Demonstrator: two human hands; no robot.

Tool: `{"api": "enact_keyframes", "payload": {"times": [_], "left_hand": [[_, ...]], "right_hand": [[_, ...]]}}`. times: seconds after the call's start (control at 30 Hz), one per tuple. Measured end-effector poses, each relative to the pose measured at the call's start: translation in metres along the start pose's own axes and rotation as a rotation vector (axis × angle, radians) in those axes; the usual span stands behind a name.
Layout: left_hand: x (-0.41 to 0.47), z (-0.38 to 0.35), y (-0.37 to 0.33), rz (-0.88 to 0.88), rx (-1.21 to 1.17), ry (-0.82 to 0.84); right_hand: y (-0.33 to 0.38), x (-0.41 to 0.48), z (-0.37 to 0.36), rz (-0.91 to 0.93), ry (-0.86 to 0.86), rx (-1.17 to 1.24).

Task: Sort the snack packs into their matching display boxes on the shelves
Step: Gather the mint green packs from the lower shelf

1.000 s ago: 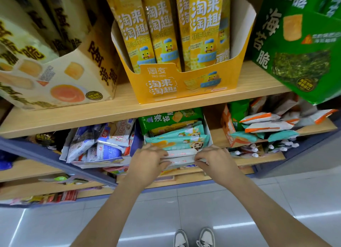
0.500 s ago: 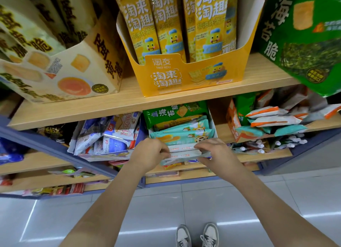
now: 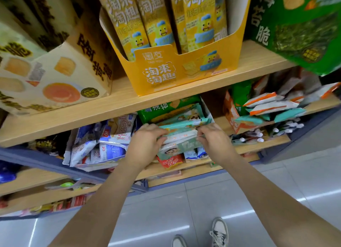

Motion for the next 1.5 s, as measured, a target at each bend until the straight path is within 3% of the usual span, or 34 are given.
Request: {"api": "enact_keyframes", "payload": {"times": [0.17,0.33,0.57,0.73,1.0,1.3,1.4,1.5], "left_hand": [[0.008,-0.035,0.004,0.017,-0.001,0.413],[0.014,-0.051,-0.005,-0.061,0.068,0.555],[0.028,-0.057,-0.028,-0.245,0.447,0.500],[0.026,-0.061,-0.038,-0.318,0.511,0.409],[0.045,-0.075,-0.053,-0.238,0.520,0.509],[0.041,-0.022,-0.032,0.004,0.164,0.425],[0.030,0.013,-0.018,0.118,-0.107,0.317],[0.018,0.027,-0.019,0.276,-0.489,0.264]], "right_hand": [[0.004,0.000,-0.002,-0.016,-0.020,0.025],[0.003,-0.011,-0.005,-0.014,-0.065,0.008],[0.000,-0.033,0.010,-0.106,-0.250,-0.004],[-0.014,-0.044,-0.009,-0.246,-0.184,0.254],[-0.024,-0.047,-0.003,-0.349,-0.106,0.573],[-0.026,-0.045,-0.010,-0.384,-0.025,0.673],[-0.020,-0.046,0.004,-0.391,-0.180,0.683],[0.007,-0.047,0.010,-0.325,-0.275,0.933]]}}
Point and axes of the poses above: each hand's wrist, its own x-axis towards the middle knuckle, its own z-axis out of the back of the hand, y = z × x, the point moved 9 cm from there along x, towards the middle knuckle, and after that the axes turned 11 degrees about x, right-handed, at the moved point
